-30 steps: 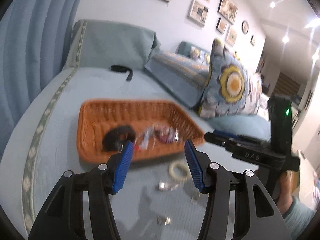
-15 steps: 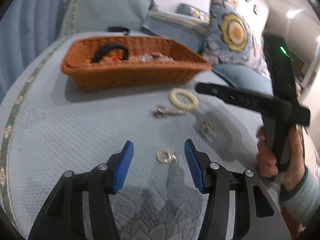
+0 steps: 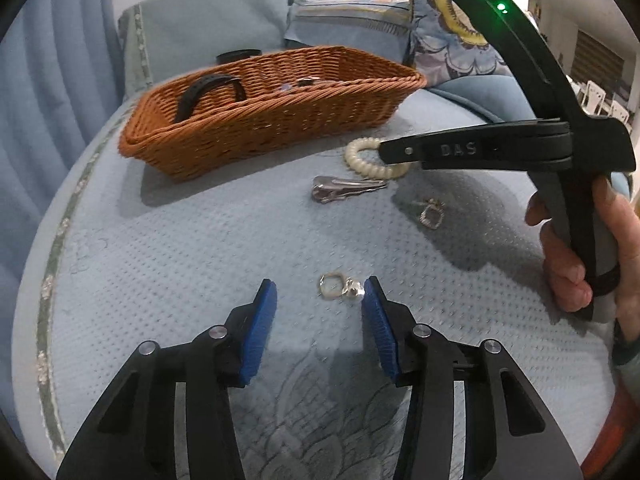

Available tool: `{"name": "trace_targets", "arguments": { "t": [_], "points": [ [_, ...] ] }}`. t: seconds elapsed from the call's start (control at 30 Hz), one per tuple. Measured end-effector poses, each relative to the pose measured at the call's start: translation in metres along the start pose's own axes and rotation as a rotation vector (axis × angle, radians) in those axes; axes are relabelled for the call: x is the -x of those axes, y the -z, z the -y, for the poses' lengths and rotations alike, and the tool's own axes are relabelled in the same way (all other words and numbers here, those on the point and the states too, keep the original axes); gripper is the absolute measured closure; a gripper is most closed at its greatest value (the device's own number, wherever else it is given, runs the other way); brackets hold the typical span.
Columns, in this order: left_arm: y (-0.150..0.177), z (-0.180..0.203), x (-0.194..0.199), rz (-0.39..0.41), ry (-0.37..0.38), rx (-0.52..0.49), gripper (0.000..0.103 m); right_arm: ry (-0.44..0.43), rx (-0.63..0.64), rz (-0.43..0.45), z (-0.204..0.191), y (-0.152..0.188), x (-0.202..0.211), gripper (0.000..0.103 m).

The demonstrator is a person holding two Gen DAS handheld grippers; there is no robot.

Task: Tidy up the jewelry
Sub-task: 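Grasp the cream coil hair tie with the right tool while the left tool grasps a gold charm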

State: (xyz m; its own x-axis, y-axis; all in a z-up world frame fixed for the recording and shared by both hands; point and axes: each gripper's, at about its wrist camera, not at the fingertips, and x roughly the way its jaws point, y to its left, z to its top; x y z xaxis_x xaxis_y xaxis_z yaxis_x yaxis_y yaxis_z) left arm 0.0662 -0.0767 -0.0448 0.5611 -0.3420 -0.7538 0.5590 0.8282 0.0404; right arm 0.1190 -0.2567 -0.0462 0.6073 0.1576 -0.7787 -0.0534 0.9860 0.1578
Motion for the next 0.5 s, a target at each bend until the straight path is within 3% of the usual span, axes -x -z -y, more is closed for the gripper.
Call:
{"name": "trace_targets", "arguments": {
  "t": [0.2,0.4,0.5],
  "points": [
    [0.008,-0.02,0.01,0.003,-0.01,0.062,0.06,-0.02,-0.011,0.0,0.001,0.002,0.001,0.085],
    [0.009,-0.013,0.01,0.012,0.007,0.067,0.058,-0.03,0.0,0.001,0.0,0.0,0.001,0.085],
    [0.008,-0.008,0.009,0.019,0.007,0.062,0.065,-0.017,0.021,-0.006,-0.005,0.001,0.0,0.085]
  ]
}}
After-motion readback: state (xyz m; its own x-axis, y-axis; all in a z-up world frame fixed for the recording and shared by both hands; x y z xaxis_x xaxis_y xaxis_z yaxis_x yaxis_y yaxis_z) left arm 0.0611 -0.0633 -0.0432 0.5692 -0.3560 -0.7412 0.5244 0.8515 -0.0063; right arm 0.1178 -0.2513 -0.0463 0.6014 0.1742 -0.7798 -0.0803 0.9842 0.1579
